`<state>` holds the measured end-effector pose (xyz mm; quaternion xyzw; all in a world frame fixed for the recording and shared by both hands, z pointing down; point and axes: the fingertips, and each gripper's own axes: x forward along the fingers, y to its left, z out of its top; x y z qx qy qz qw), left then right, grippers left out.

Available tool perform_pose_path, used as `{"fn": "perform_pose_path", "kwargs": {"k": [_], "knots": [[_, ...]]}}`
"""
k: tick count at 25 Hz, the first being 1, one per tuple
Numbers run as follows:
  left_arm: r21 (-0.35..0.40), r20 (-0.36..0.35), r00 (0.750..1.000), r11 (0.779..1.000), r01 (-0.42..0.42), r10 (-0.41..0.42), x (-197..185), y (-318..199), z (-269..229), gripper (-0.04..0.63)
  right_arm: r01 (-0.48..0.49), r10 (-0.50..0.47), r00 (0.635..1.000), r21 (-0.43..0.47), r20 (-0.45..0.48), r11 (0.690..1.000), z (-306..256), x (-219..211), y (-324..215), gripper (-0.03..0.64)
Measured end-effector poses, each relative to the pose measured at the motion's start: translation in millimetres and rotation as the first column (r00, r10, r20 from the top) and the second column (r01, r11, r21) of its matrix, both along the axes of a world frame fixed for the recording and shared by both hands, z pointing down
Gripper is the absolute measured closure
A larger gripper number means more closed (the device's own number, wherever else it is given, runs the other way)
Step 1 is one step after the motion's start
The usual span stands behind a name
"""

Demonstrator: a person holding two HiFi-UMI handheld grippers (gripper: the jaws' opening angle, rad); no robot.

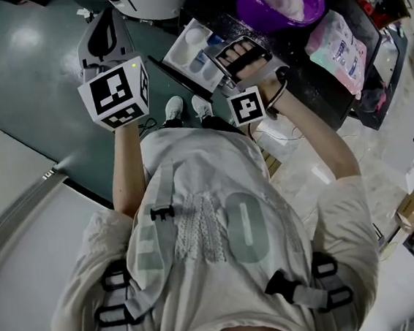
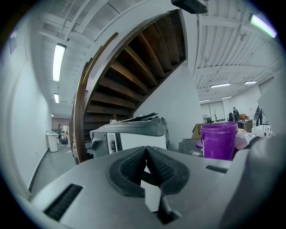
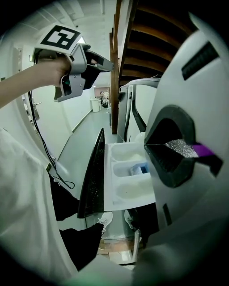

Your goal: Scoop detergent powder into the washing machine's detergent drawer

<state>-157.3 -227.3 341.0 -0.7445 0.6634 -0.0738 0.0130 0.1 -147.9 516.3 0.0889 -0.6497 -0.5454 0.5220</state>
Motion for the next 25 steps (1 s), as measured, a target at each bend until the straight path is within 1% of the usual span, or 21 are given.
{"fn": "perform_pose_path", "kwargs": {"k": [4, 6, 8, 10, 11, 12, 13, 15, 16, 19, 20, 21, 23, 25], "knots": [[0.003, -0.003, 1.000, 1.000, -0.003, 0.003, 2, -1, -1, 0.575, 0.018, -0.018, 1.000, 0.001, -0.011, 1.000, 0, -2, 1, 0.606], [0.006, -0.002, 1.000, 1.000, -0.007, 0.007, 2, -1, -2, 0.575, 0.013, -0.013, 1.000, -0.006, 0.004, 1.000, -3, -2, 2, 0.606], [0.010, -0.002, 1.000, 1.000, -0.008, 0.008, 2, -1, -3, 0.575, -0.012, 0.012, 0.999, -0.013, 0.038, 1.000, -11, -2, 0, 0.606], [0.014, -0.004, 1.000, 1.000, -0.004, 0.004, -1, 0, -5, 0.574, -0.062, 0.066, 0.991, -0.045, 0.113, 0.997, -24, -4, -5, 0.606], [0.016, -0.005, 1.000, 1.000, -0.001, 0.001, -2, -1, -6, 0.575, -0.094, 0.107, 0.979, -0.082, 0.174, 0.992, -34, -6, -8, 0.606], [0.020, -0.005, 1.000, 1.000, 0.001, -0.001, -3, 0, -7, 0.574, -0.129, 0.160, 0.956, -0.136, 0.247, 0.982, -44, -8, -12, 0.605], [0.026, -0.006, 1.000, 1.000, 0.001, -0.001, -3, 0, -10, 0.575, -0.161, 0.221, 0.919, -0.201, 0.326, 0.966, -56, -10, -17, 0.604], [0.043, -0.004, 1.000, 0.999, -0.005, 0.005, -1, 0, -16, 0.575, -0.201, 0.336, 0.819, -0.315, 0.466, 0.928, -83, -13, -29, 0.605], [0.052, -0.002, 1.000, 0.999, -0.010, 0.010, 1, 0, -19, 0.574, -0.209, 0.376, 0.767, -0.351, 0.521, 0.913, -97, -13, -35, 0.604], [0.070, 0.005, 1.000, 0.997, -0.025, 0.025, 5, 2, -27, 0.575, -0.205, 0.441, 0.617, -0.408, 0.652, 0.890, -140, -15, -47, 0.604], [0.074, 0.005, 1.000, 0.997, -0.030, 0.030, 7, 2, -29, 0.574, -0.196, 0.457, 0.561, -0.425, 0.690, 0.884, -155, -15, -49, 0.604], [0.079, 0.006, 0.999, 0.996, -0.035, 0.035, 8, 2, -32, 0.575, -0.181, 0.472, 0.499, -0.445, 0.727, 0.877, -169, -15, -51, 0.606], [0.092, 0.004, 0.999, 0.995, -0.046, 0.045, 11, 3, -39, 0.575, -0.140, 0.507, 0.363, -0.492, 0.782, 0.859, -194, -15, -54, 0.606], [0.102, -0.005, 0.998, 0.993, -0.062, 0.063, 16, 4, -44, 0.575, -0.086, 0.552, 0.214, -0.548, 0.806, 0.832, -212, -11, -57, 0.606]]}}
